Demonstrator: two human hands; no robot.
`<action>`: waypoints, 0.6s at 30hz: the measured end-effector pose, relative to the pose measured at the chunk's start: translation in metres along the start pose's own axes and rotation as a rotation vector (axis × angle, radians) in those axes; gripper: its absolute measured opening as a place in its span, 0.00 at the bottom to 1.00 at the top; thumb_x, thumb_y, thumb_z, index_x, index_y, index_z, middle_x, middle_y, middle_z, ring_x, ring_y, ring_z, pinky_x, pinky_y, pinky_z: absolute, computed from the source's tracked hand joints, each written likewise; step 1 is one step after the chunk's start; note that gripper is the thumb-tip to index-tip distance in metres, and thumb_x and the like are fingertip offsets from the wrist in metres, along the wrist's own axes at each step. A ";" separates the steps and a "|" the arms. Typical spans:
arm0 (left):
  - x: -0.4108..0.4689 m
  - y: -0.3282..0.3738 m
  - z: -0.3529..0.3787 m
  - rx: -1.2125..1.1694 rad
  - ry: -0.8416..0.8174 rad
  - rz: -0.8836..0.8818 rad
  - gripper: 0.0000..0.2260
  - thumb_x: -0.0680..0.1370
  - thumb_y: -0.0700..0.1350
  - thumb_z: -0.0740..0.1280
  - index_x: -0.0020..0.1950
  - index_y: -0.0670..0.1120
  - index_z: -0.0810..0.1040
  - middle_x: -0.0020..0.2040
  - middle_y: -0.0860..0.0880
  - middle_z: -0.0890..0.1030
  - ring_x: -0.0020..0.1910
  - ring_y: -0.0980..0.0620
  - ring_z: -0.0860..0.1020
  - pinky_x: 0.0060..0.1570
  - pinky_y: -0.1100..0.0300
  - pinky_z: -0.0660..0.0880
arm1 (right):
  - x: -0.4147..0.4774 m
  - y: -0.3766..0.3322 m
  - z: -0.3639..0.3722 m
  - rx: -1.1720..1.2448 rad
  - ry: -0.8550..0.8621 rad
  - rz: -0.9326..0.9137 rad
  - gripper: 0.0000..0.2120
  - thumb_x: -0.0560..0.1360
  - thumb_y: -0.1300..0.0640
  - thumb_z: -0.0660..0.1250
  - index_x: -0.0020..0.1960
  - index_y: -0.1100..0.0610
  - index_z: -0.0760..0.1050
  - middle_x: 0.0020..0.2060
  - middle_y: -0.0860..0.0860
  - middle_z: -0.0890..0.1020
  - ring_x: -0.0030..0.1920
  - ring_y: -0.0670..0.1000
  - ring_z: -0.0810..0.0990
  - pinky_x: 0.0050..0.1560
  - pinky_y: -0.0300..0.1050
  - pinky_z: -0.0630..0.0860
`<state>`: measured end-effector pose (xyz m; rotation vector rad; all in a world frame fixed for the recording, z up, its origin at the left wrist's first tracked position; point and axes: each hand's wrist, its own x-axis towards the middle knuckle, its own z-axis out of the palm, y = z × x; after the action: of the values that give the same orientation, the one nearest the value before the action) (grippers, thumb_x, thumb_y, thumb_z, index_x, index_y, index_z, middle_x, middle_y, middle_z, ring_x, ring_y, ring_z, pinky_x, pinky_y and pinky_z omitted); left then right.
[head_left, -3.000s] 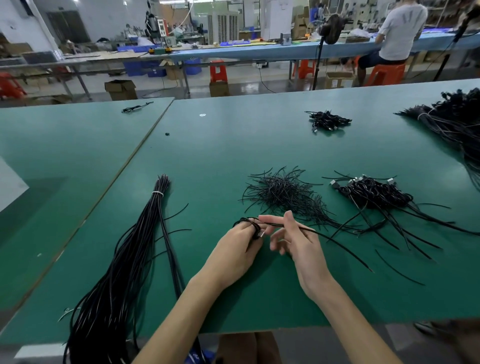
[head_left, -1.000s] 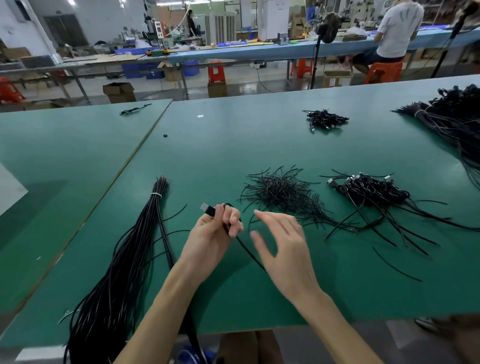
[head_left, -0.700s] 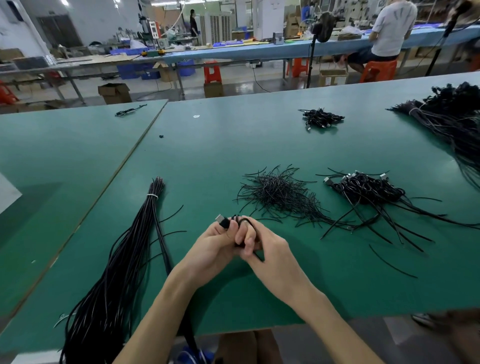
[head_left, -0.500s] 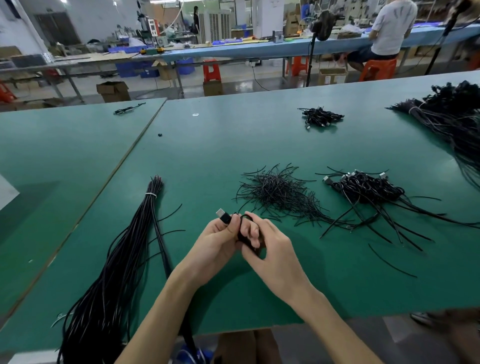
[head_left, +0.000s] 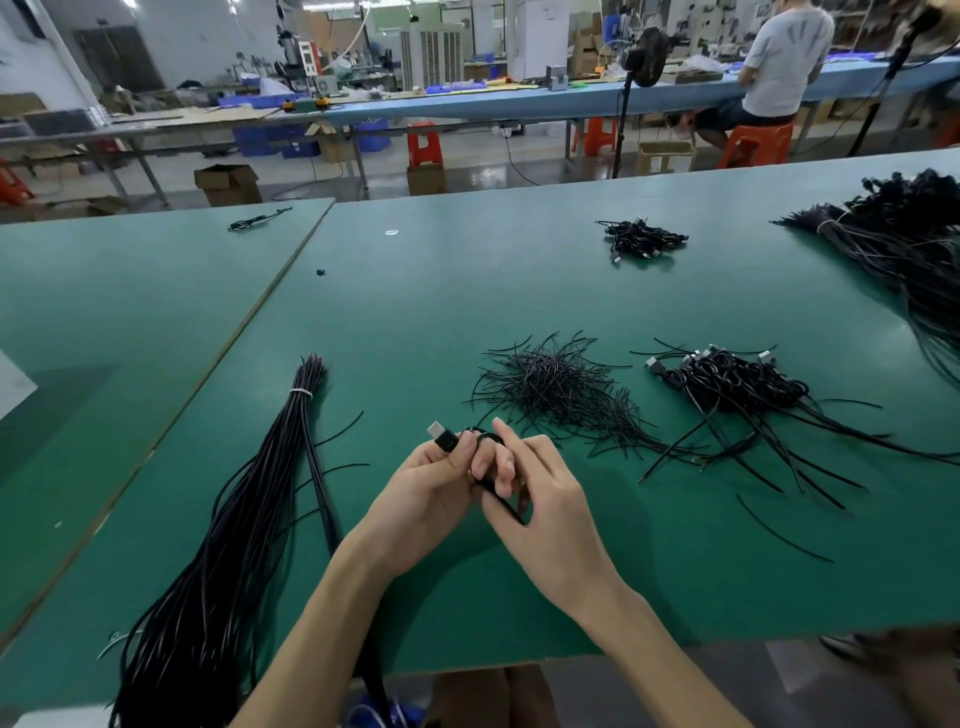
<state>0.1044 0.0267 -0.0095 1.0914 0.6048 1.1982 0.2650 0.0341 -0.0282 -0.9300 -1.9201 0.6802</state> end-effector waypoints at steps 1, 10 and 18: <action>0.000 0.000 -0.001 -0.014 -0.005 -0.003 0.15 0.87 0.47 0.58 0.41 0.44 0.70 0.44 0.43 0.77 0.45 0.47 0.75 0.57 0.54 0.74 | 0.000 -0.001 0.000 -0.012 0.000 -0.004 0.31 0.77 0.59 0.74 0.78 0.56 0.68 0.53 0.43 0.72 0.50 0.36 0.75 0.56 0.26 0.69; -0.002 0.004 -0.003 0.020 0.014 -0.028 0.14 0.86 0.46 0.57 0.43 0.43 0.70 0.48 0.42 0.78 0.51 0.44 0.76 0.60 0.52 0.73 | -0.001 -0.005 -0.006 -0.039 0.032 -0.016 0.34 0.76 0.62 0.75 0.79 0.56 0.67 0.52 0.46 0.71 0.46 0.37 0.73 0.52 0.27 0.70; -0.005 0.001 -0.001 0.175 0.176 -0.057 0.15 0.83 0.52 0.62 0.41 0.45 0.74 0.47 0.41 0.68 0.52 0.44 0.69 0.57 0.51 0.67 | 0.001 -0.003 -0.006 -0.011 0.009 0.019 0.35 0.77 0.54 0.74 0.80 0.55 0.64 0.51 0.46 0.69 0.51 0.38 0.71 0.57 0.27 0.69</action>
<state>0.1019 0.0228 -0.0098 1.1138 0.8843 1.2169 0.2689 0.0340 -0.0231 -0.9580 -1.9109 0.6768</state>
